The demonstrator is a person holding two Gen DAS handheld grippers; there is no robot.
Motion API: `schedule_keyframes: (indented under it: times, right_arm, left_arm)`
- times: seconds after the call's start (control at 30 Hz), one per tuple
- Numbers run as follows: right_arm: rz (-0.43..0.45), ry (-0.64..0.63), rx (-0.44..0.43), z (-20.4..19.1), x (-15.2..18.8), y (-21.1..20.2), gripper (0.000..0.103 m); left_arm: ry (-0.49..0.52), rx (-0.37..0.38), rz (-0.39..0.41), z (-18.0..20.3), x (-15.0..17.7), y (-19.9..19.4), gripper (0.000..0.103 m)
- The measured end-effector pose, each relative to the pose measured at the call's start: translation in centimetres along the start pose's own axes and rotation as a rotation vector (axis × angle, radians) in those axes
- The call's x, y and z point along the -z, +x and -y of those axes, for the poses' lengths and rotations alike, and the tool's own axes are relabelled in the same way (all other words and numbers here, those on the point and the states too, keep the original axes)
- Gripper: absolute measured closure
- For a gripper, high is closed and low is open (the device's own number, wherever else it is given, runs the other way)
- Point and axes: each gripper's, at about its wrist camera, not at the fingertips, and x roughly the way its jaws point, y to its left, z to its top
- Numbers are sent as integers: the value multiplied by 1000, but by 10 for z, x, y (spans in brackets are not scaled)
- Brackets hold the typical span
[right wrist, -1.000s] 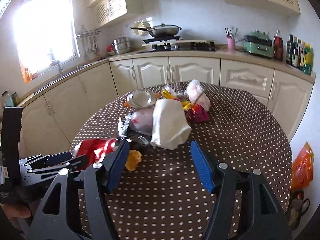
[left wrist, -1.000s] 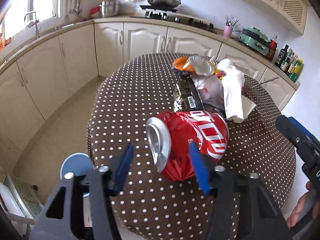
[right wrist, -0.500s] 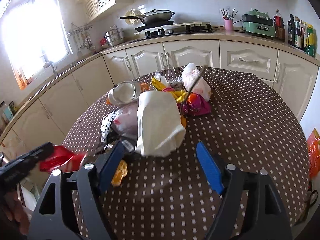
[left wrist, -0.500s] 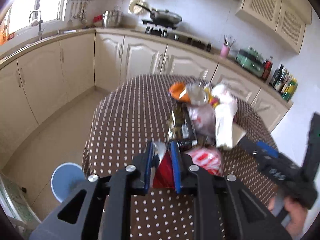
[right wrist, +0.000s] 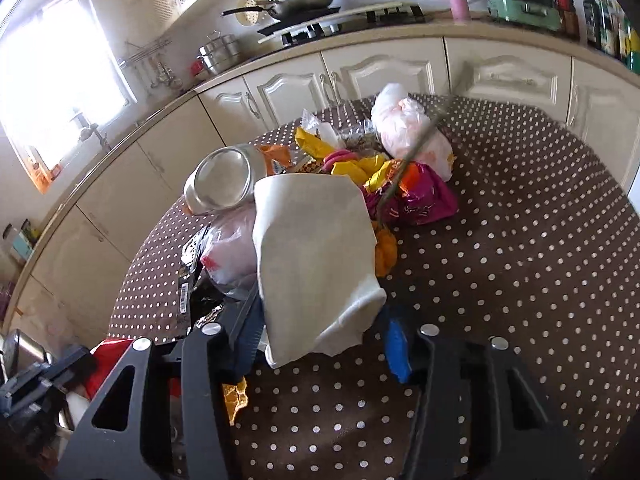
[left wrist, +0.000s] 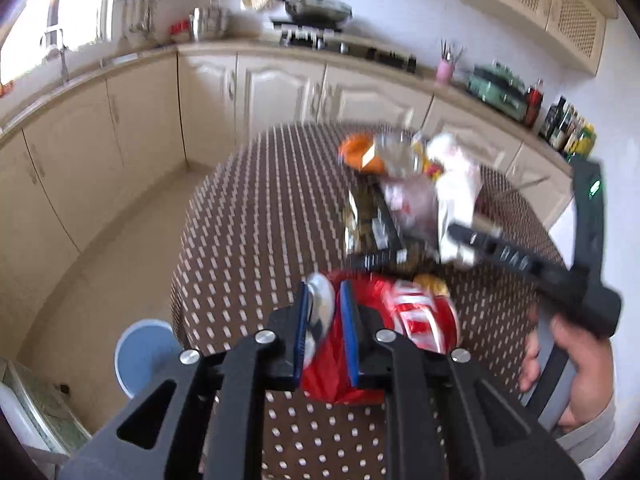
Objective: Collect trash
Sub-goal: 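Grasp the red crushed can with the left tool while the right tool grasps the white tissue, then carry the can and tissue over the blue bin and open both tools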
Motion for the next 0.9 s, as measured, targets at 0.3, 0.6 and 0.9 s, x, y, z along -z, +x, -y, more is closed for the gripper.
schedule_keyframes:
  times: [0.3,0.6,0.9]
  right_arm:
    - [98,-66,25,-12,21,-48,56]
    - [149,-142,-8,-44,22,-77,56]
    - [87,-312,-180,-155,37,-49,56]
  left_arm:
    - [16,15,-32,2,6,16,84]
    - [-85,57,140,-21,5,-16,87]
    - [-234,-43,224,-109,14,-56,87]
